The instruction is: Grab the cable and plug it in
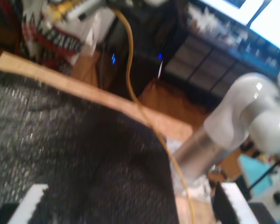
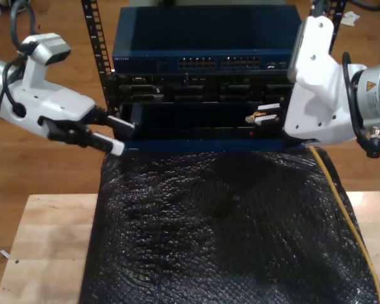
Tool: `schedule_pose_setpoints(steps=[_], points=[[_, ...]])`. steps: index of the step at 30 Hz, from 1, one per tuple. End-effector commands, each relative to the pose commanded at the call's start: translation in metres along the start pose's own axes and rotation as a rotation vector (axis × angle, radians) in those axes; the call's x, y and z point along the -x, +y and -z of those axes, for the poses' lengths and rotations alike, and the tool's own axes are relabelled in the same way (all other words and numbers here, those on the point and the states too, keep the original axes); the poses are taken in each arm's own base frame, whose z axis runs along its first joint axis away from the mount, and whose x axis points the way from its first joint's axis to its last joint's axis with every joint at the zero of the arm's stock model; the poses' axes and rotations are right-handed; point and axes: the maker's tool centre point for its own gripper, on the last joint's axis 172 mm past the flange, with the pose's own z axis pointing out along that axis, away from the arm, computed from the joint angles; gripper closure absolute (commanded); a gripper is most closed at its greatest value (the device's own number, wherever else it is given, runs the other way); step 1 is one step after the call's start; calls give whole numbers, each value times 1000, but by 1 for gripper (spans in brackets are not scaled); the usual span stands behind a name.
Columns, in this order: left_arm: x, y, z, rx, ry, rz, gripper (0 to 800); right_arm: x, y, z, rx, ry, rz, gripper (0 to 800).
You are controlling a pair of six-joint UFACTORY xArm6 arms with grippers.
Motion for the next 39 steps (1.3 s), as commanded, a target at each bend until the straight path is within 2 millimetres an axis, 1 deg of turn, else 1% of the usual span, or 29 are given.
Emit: schedule_pose_setpoints(steps=[2, 7, 10, 14, 16, 21, 25, 28, 32, 34, 36, 39], points=[[13, -1, 8, -30, -42, -9, 2, 6, -3, -5, -15, -14, -25, 800], [43, 2, 25, -69, -138, -23, 2, 25, -11, -16, -54, -81, -27, 800], [64, 3, 41, -95, -171, -24, 2, 37, -14, -23, -74, -123, -51, 800], [86, 8, 62, -130, -204, -53, 2, 50, -16, -28, -91, -180, -52, 800], [99, 12, 71, -140, -229, -78, 2, 56, -17, -32, -99, -200, -69, 800], [133, 28, 97, -161, -299, -139, 2, 68, -29, -44, -158, -240, -80, 800], [154, 36, 117, -190, -306, -181, 1, 80, -33, -54, -190, -275, -88, 800], [172, 46, 129, -192, -329, -197, 1, 91, -35, -60, -206, -307, -93, 800], [196, 60, 141, -183, -360, -209, 2, 99, -39, -63, -222, -336, -84, 800], [213, 70, 143, -172, -367, -208, 2, 104, -40, -65, -228, -347, -80, 800], [232, 81, 140, -144, -372, -205, 2, 108, -43, -67, -240, -362, -70, 800], [257, 98, 131, -88, -377, -203, 1, 116, -47, -72, -254, -377, -71, 800]])
